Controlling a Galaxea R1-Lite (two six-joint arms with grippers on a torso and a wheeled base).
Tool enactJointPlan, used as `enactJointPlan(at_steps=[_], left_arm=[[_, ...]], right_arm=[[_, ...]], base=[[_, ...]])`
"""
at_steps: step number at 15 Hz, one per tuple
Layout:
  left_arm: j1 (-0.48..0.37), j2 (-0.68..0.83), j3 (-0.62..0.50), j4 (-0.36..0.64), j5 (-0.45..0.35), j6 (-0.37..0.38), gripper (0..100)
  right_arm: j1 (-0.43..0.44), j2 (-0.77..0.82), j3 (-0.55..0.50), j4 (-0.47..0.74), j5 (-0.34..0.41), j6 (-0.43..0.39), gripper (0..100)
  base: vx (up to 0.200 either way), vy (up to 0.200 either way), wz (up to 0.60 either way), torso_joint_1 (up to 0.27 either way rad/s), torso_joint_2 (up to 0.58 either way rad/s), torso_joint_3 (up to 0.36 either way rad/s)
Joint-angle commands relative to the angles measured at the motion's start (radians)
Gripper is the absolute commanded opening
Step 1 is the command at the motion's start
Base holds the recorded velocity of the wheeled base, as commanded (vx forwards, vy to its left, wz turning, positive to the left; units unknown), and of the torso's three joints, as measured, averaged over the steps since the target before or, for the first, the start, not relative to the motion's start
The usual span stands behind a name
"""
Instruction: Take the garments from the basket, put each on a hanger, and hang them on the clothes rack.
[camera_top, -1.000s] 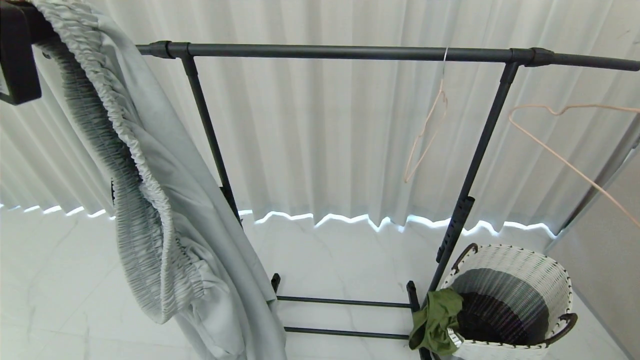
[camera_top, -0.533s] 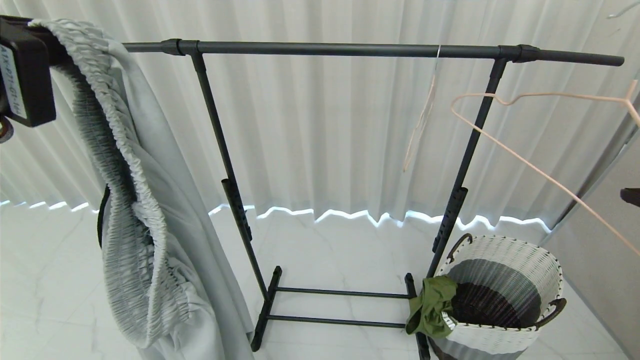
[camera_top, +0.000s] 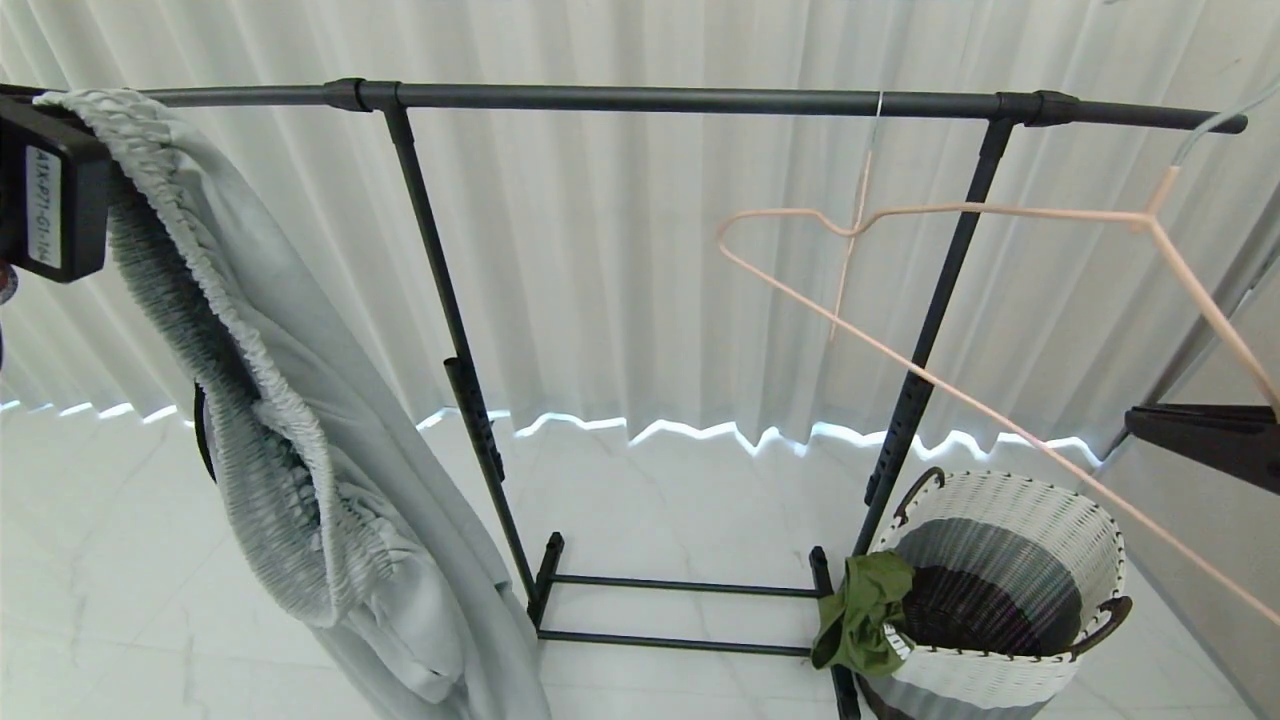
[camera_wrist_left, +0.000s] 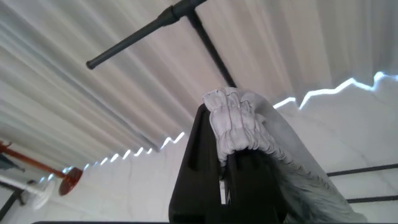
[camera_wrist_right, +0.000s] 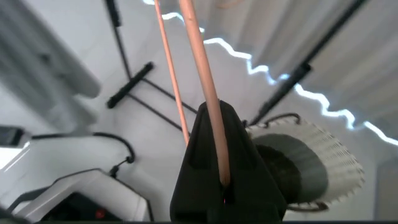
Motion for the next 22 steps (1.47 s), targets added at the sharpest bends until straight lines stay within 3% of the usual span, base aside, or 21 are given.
enactJointPlan(at_steps=[1, 6, 8, 12, 18, 22], left_arm=[[0.004, 0.029, 0.0, 0.0, 0.028, -0.001, 0], [0.03, 0.103, -0.014, 0.0, 0.048, -0.013, 0], [0.031, 0.123, -0.013, 0.0, 0.046, -0.057, 0], [0.033, 0.126, 0.0, 0.0, 0.042, -0.079, 0], [0.033, 0.144, -0.008, 0.0, 0.034, -0.083, 0], [0.033, 0.15, -0.002, 0.0, 0.019, -0.08, 0]], right_arm=[[0.115, 0.04, -0.001, -0.002, 0.002, 0.001, 0], [0.275, 0.145, -0.053, -0.011, 0.003, 0.039, 0], [0.302, 0.165, -0.067, -0.011, 0.003, 0.061, 0], [0.305, 0.165, -0.067, -0.011, 0.002, 0.076, 0], [0.305, 0.165, -0.065, -0.011, 0.002, 0.079, 0], [0.307, 0.166, -0.067, -0.012, 0.003, 0.078, 0]], base=[[0.0, 0.0, 0.0, 0.0, 0.0, 0.0], [0.0, 0.0, 0.0, 0.0, 0.0, 0.0], [0.0, 0.0, 0.0, 0.0, 0.0, 0.0], [0.0, 0.0, 0.0, 0.0, 0.0, 0.0], [0.0, 0.2, 0.0, 0.004, 0.0, 0.002], [0.0, 0.0, 0.0, 0.0, 0.0, 0.0]])
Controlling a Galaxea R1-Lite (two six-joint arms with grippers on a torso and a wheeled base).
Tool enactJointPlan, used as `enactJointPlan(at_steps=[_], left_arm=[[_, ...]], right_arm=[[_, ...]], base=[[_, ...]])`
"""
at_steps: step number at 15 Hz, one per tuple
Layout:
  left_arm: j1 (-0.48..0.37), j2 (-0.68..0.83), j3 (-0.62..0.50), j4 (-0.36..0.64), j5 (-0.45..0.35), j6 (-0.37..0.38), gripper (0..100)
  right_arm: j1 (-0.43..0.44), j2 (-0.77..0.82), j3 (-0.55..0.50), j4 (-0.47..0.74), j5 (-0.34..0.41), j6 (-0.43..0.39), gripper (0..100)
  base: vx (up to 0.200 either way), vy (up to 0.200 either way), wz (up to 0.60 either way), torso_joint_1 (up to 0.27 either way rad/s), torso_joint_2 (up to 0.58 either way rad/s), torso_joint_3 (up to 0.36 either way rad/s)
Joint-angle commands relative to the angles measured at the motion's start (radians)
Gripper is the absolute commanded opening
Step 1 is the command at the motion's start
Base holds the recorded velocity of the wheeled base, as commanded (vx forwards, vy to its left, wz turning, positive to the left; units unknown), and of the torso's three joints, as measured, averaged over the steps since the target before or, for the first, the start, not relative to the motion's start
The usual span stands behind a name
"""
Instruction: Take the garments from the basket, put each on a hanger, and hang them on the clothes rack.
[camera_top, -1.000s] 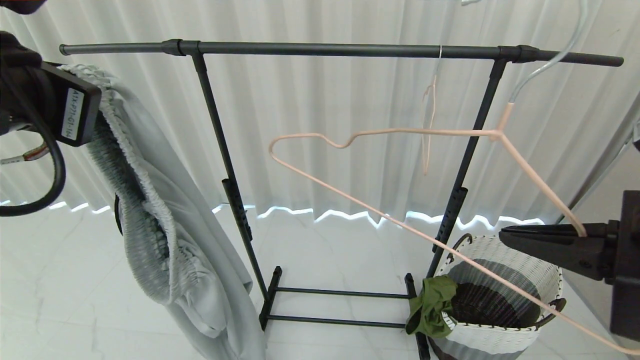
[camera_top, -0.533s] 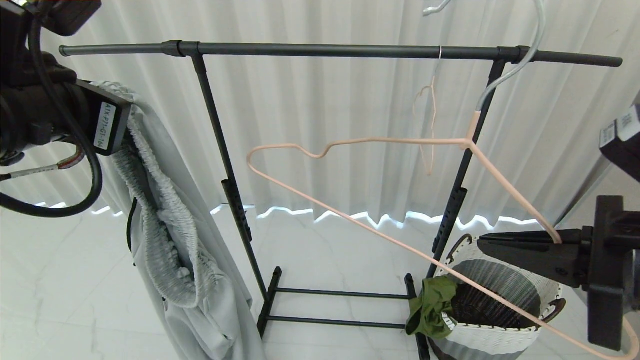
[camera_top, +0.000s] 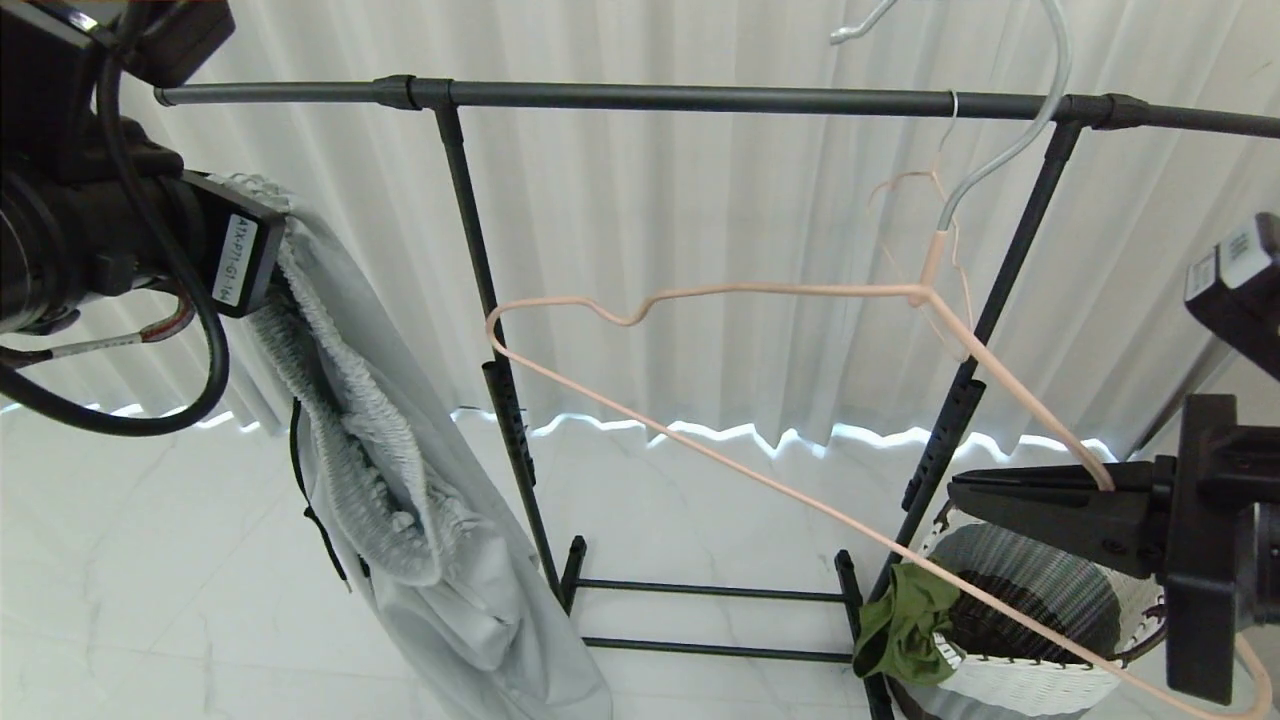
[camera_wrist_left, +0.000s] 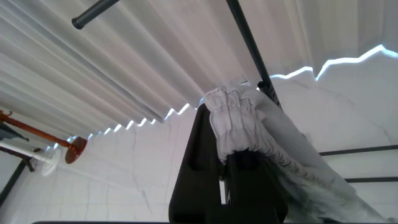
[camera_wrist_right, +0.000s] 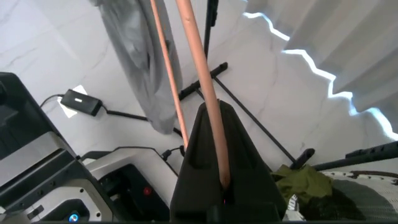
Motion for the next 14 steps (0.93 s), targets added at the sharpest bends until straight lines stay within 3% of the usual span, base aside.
enactJointPlan(at_steps=[1, 7, 11, 14], left_arm=[[0.0, 0.017, -0.007, 0.0, 0.001, 0.0, 0], [-0.008, 0.126, -0.133, 0.0, 0.007, -0.087, 0], [-0.052, 0.166, -0.2, 0.0, 0.007, -0.144, 0], [-0.054, 0.172, -0.205, 0.0, 0.006, -0.146, 0]], right_arm=[[0.008, 0.001, 0.0, -0.001, 0.002, 0.001, 0], [0.098, 0.096, -0.063, -0.035, 0.002, 0.051, 0], [0.103, 0.187, -0.108, -0.104, 0.0, 0.068, 0], [0.103, 0.201, -0.117, -0.104, -0.001, 0.073, 0]], base=[[0.0, 0.0, 0.0, 0.0, 0.0, 0.0], [0.0, 0.0, 0.0, 0.0, 0.0, 0.0], [0.0, 0.0, 0.0, 0.0, 0.0, 0.0], [0.0, 0.0, 0.0, 0.0, 0.0, 0.0]])
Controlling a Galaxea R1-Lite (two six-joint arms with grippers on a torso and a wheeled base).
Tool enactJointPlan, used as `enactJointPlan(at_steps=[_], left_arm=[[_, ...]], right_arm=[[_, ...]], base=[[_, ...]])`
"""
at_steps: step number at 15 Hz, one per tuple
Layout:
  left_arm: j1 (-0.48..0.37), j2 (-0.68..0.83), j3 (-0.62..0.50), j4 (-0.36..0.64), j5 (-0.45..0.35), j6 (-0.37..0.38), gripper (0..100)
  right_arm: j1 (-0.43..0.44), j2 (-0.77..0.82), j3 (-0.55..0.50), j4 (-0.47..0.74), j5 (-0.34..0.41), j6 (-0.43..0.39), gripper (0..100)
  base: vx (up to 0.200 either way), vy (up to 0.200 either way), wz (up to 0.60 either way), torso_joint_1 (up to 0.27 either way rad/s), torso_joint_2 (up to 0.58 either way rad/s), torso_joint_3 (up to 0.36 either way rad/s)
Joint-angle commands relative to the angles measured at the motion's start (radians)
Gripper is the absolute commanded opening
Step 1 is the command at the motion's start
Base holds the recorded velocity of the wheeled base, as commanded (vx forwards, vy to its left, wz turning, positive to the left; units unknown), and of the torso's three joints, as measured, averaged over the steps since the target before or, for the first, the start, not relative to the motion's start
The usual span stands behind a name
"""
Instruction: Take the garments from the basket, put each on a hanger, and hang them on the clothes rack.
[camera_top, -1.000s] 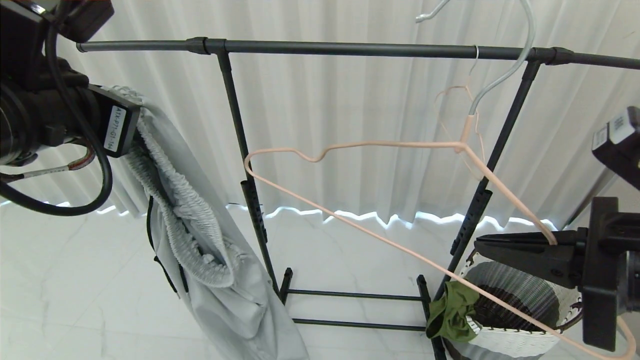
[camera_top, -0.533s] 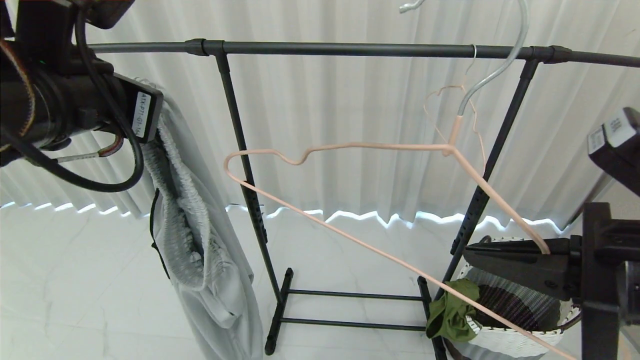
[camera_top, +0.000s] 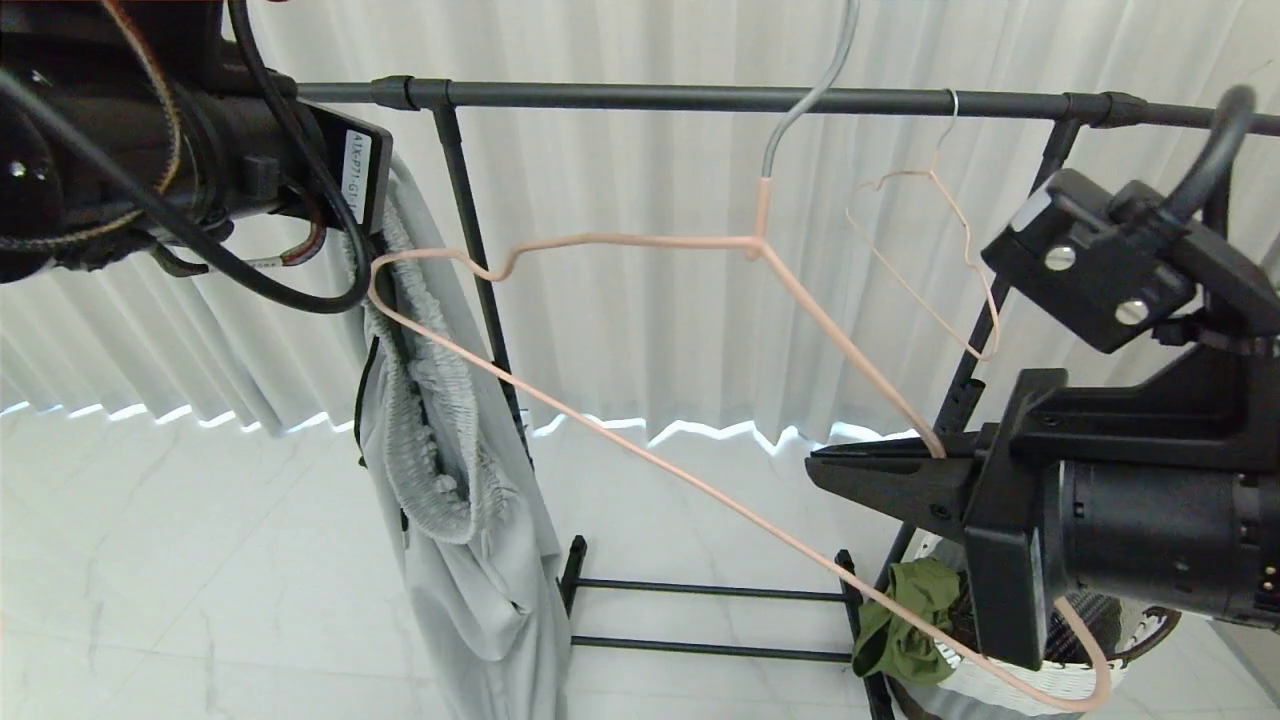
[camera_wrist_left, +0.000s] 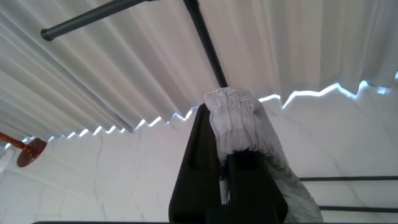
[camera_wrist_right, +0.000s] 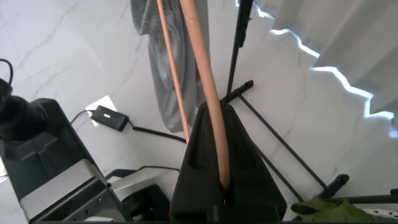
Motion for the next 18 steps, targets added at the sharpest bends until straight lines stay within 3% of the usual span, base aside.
enactJointPlan(at_steps=[1, 3, 5, 9, 13, 16, 18], left_arm=[[0.0, 0.007, -0.001, 0.0, 0.001, 0.0, 0], [0.0, 0.007, -0.002, 0.0, 0.002, 0.0, 0], [-0.009, 0.007, -0.001, 0.0, -0.001, -0.008, 0], [-0.03, 0.01, -0.001, 0.0, 0.001, -0.034, 0], [-0.032, 0.013, 0.014, 0.001, 0.008, -0.048, 0], [-0.076, 0.019, 0.039, 0.008, 0.125, -0.042, 0], [-0.09, 0.021, 0.039, 0.009, 0.129, -0.042, 0]], right_arm=[[-0.001, 0.02, -0.002, 0.0, -0.001, 0.009, 0], [-0.001, 0.021, -0.002, 0.001, -0.02, 0.029, 0], [-0.005, 0.066, -0.011, -0.006, -0.098, 0.064, 0], [-0.005, 0.156, -0.074, -0.065, -0.179, 0.182, 0], [-0.007, 0.222, -0.141, -0.065, -0.222, 0.253, 0], [-0.011, 0.279, -0.195, -0.065, -0.264, 0.286, 0], [-0.011, 0.299, -0.215, -0.065, -0.278, 0.291, 0]], base=[[0.0, 0.0, 0.0, 0.0, 0.0, 0.0], [0.0, 0.0, 0.0, 0.0, 0.0, 0.0], [0.0, 0.0, 0.0, 0.0, 0.0, 0.0], [0.0, 0.0, 0.0, 0.0, 0.0, 0.0], [0.0, 0.0, 0.0, 0.0, 0.0, 0.0], [0.0, 0.0, 0.0, 0.0, 0.0, 0.0], [0.0, 0.0, 0.0, 0.0, 0.0, 0.0]])
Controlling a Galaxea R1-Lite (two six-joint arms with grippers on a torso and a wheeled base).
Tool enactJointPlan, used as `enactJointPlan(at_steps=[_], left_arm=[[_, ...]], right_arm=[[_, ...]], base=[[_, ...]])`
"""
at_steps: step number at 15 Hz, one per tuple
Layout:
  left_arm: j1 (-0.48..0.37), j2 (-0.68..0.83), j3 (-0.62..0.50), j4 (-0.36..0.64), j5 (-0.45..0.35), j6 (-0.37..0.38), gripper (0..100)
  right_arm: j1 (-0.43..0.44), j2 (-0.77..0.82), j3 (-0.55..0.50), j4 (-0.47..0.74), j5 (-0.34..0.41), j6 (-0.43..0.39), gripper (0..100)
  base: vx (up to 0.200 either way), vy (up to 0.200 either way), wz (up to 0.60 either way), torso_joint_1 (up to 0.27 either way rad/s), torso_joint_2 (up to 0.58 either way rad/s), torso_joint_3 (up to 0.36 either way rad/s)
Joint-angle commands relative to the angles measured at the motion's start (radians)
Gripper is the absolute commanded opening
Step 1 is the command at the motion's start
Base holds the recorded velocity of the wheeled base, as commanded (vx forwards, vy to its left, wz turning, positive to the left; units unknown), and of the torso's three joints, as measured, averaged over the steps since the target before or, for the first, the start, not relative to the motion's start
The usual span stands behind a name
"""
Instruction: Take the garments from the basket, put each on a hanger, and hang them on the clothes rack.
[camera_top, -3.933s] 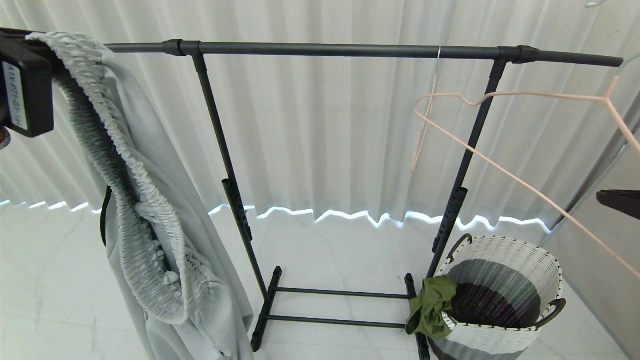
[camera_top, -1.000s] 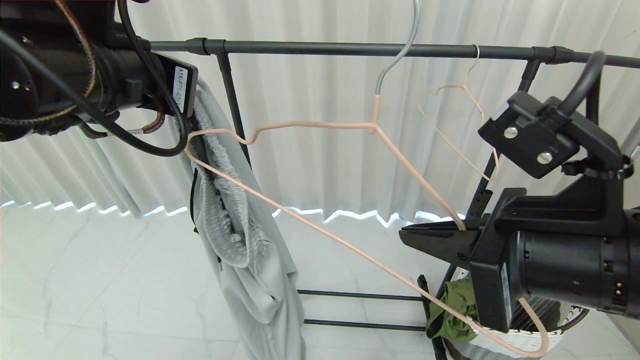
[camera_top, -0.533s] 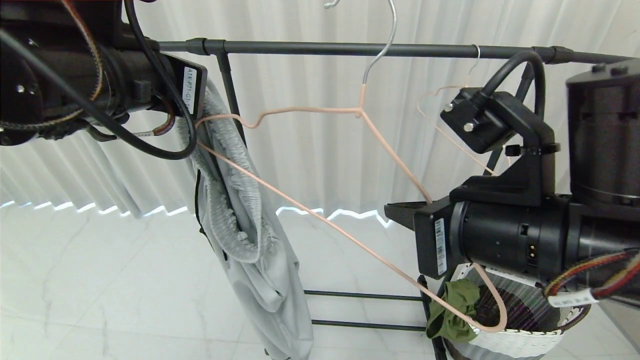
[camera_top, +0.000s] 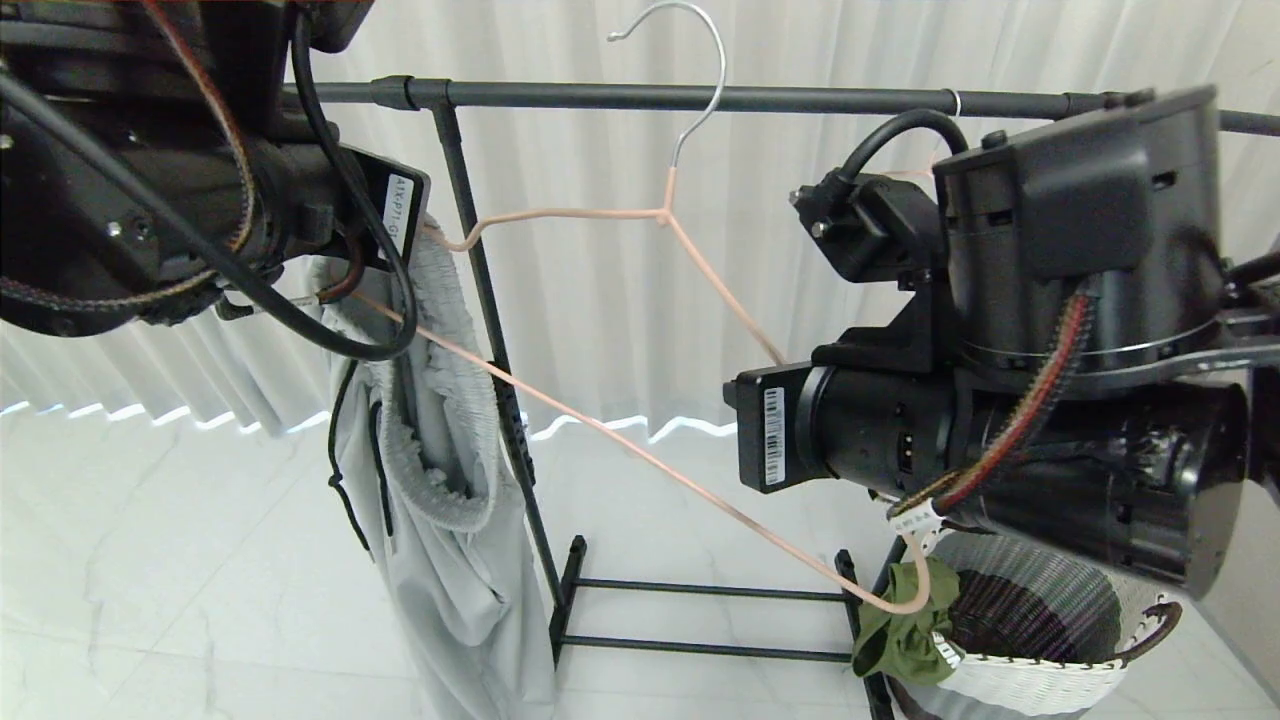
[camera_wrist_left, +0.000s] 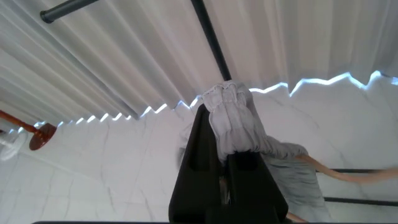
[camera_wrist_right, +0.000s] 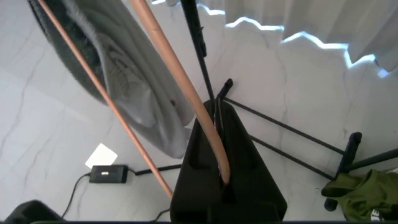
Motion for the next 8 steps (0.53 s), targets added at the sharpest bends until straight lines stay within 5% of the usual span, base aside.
enactJointPlan(at_steps=[1, 4, 8], left_arm=[[-0.02, 0.006, 0.0, 0.0, 0.0, 0.0, 0], [-0.019, 0.031, -0.042, -0.001, 0.0, -0.006, 0], [-0.014, 0.038, -0.068, -0.001, 0.0, -0.008, 0]], right_arm=[[0.0, 0.035, -0.019, 0.001, -0.004, 0.002, 0], [0.062, 0.006, -0.005, 0.044, -0.002, 0.013, 0], [0.155, -0.02, -0.011, 0.174, 0.006, 0.143, 0]], base=[[0.0, 0.0, 0.0, 0.0, 0.0, 0.0], [0.0, 0.0, 0.0, 0.0, 0.0, 0.0], [0.0, 0.0, 0.0, 0.0, 0.0, 0.0]])
